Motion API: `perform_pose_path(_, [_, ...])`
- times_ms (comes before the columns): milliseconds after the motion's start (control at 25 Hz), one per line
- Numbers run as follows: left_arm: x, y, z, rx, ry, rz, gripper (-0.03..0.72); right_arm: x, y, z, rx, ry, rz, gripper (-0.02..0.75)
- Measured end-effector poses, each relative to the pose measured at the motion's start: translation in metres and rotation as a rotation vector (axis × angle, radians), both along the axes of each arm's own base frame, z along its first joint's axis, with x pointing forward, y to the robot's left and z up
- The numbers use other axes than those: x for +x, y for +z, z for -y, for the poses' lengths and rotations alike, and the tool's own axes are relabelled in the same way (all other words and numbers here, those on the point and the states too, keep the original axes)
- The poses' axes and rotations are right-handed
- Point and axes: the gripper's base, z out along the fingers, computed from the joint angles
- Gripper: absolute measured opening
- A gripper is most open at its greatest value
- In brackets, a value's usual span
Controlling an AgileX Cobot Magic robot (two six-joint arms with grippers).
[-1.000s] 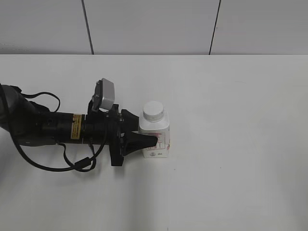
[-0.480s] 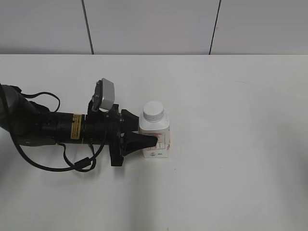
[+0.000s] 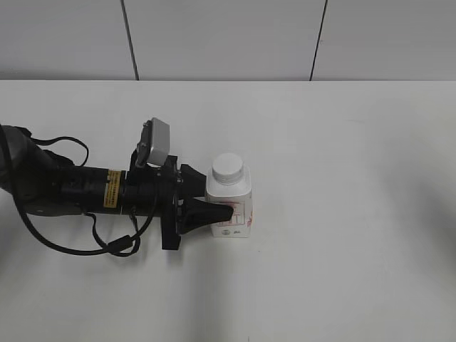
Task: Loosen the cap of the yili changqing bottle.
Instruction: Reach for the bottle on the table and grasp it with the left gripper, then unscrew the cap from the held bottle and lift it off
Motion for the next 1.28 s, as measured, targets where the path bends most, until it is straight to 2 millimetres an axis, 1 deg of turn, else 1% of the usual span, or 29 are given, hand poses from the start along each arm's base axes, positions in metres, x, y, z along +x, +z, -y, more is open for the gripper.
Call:
perform_pose_path(160, [0.000,0.000,0.000,-0.001,-0.001,0.000,0.340,0.018,0.000,-0.005,-0.099,0.083,-0.016,0.512])
perform_pose_path(240, [0.000,0.000,0.000,0.000,-0.002,0.000,0.340,0.028,0.000,-0.014,-0.123,0.109,-0.026,0.512])
perform_pose_path(480, [0.000,0.000,0.000,0.000,-0.003,0.000,0.340,0.064,0.002,-0.045,-0.091,-0.007,-0.057,0.506])
perform_pose_path(720, [0.000,0.000,0.000,0.000,-0.003,0.001,0.340,0.095,0.004,-0.094,-0.022,-0.032,-0.073,0.497])
perform_pose_path(880, [0.000,0.000,0.000,-0.001,-0.004,0.001,0.340,0.111,0.005,-0.136,0.032,0.012,-0.078,0.497])
perform_pose_path(1080, [0.000,0.000,0.000,-0.001,-0.004,0.001,0.340,0.124,0.007,-0.184,0.076,0.078,-0.068,0.497])
perform_pose_path(1280, [0.000,0.000,0.000,-0.001,-0.004,0.001,0.340,0.129,-0.004,-0.224,0.093,0.129,-0.083,0.497])
